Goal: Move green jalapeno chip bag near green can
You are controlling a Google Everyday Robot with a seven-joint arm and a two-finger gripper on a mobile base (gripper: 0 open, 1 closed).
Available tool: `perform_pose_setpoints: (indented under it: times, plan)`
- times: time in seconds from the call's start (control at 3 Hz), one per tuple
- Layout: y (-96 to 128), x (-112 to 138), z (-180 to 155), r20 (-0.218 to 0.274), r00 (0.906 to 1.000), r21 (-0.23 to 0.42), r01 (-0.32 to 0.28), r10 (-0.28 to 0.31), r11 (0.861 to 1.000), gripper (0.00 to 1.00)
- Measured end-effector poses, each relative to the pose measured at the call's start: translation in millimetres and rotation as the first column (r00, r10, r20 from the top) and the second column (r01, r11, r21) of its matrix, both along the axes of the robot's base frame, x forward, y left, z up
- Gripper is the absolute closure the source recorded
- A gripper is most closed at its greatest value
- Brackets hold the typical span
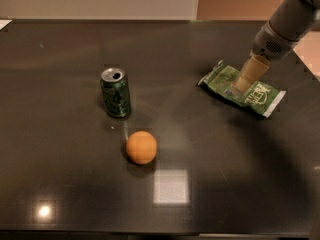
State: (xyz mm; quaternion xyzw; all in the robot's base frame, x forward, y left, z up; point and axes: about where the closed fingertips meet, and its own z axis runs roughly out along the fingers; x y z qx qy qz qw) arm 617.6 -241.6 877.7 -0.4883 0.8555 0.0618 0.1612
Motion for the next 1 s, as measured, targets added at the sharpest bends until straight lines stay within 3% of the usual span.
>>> perform_pose_setpoints:
  times: [0.67,1.0]
  plan:
    - [-4,36,-29,-0.033,0.9995,-0.003,-0.005,0.005,1.000,0.00]
    - [-3,46,-41,-0.054,0.9984,-0.014,-0.018,0.017,1.000,0.17]
